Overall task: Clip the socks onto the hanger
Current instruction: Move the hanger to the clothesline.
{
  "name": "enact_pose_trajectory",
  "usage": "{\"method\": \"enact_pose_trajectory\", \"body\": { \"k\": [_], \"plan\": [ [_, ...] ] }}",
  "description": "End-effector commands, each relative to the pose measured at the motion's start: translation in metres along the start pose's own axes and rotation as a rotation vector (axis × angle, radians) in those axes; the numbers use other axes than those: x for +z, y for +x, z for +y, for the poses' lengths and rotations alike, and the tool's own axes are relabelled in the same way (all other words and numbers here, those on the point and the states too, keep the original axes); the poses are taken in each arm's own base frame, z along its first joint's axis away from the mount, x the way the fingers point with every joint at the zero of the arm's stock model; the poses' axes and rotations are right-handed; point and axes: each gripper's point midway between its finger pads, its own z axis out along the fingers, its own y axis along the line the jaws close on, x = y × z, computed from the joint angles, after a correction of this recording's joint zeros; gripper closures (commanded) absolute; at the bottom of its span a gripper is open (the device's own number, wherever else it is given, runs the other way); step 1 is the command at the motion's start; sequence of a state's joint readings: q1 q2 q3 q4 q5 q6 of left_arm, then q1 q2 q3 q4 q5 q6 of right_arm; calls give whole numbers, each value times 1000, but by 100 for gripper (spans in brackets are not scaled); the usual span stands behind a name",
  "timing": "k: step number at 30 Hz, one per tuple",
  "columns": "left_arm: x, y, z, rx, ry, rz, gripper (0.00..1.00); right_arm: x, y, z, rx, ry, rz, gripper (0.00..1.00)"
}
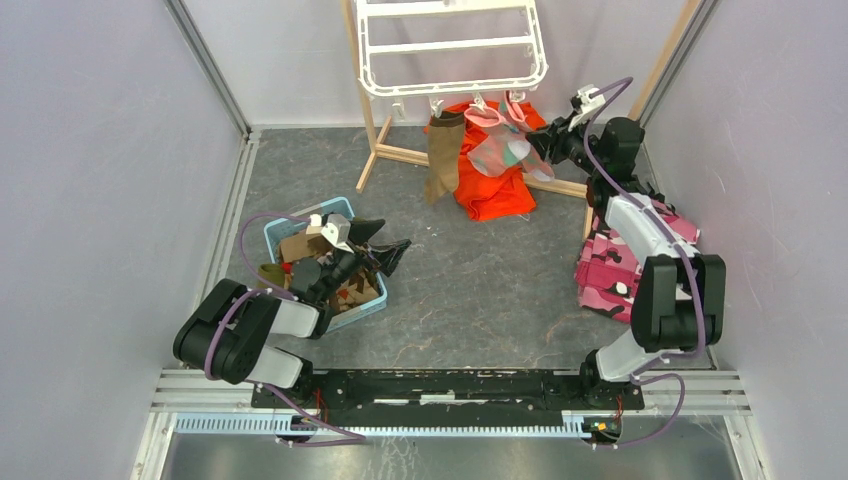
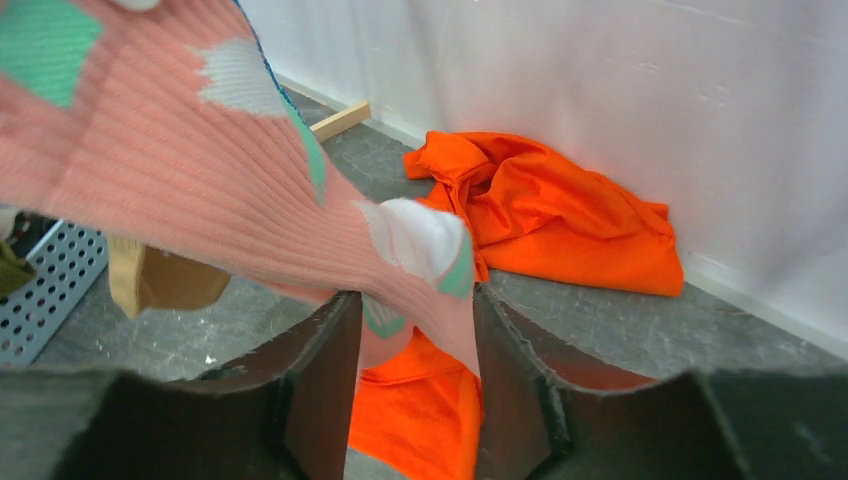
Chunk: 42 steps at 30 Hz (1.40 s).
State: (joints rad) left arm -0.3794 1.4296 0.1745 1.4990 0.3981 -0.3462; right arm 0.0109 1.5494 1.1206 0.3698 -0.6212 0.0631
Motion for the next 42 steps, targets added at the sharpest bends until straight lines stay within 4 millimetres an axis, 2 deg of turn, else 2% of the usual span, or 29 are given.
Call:
{"method": "enact_pose_trajectory", "body": {
  "k": [1, 6, 8, 9, 11, 12, 15, 18, 20, 23, 28, 32, 35, 37, 42],
  "plan": [
    [1, -57, -23, 173, 99, -219, 0, -24, -9, 16, -138, -38, 10, 47],
    [0, -57, -24, 178, 101, -220, 0, -57, -6, 43, -280, -104, 43, 41],
    [0, -57, -24, 178, 101, -220, 0, -71, -14, 60, -356, -165, 37, 40],
    [0, -57, -25, 181, 102, -221, 0, -77, -16, 68, -402, -203, 38, 35],
    [-1, -57, -25, 181, 99, -221, 0, -90, -29, 84, -488, -266, 23, 21],
    [-1, -58, -26, 183, 101, -223, 0, -96, -42, 90, -546, -286, 2, 15],
    [-1, -57, -26, 185, 103, -220, 0, -106, -80, 106, -645, -342, -51, 2],
    [-1, -57, -26, 187, 102, -221, 0, -106, -117, 115, -668, -391, -105, 2],
    [-1, -57, -26, 188, 100, -223, 0, -102, -137, 120, -663, -425, -150, 2],
    [-1, -57, -26, 187, 100, -222, 0, -90, -163, 138, -685, -485, -215, 2],
    [-2, -57, -26, 188, 98, -222, 0, -53, -200, 170, -707, -490, -257, 2],
    [-1, -56, -26, 187, 97, -221, 0, -25, -222, 178, -690, -430, -270, 7],
    [-1, -57, -26, 187, 97, -222, 0, 0, -217, 175, -681, -388, -238, 13],
    [-1, -56, -25, 188, 97, -221, 0, 16, -203, 176, -684, -376, -195, 16],
    [-1, -56, -25, 186, 97, -220, 0, 38, -176, 169, -734, -322, -106, 23]
  ]
}}
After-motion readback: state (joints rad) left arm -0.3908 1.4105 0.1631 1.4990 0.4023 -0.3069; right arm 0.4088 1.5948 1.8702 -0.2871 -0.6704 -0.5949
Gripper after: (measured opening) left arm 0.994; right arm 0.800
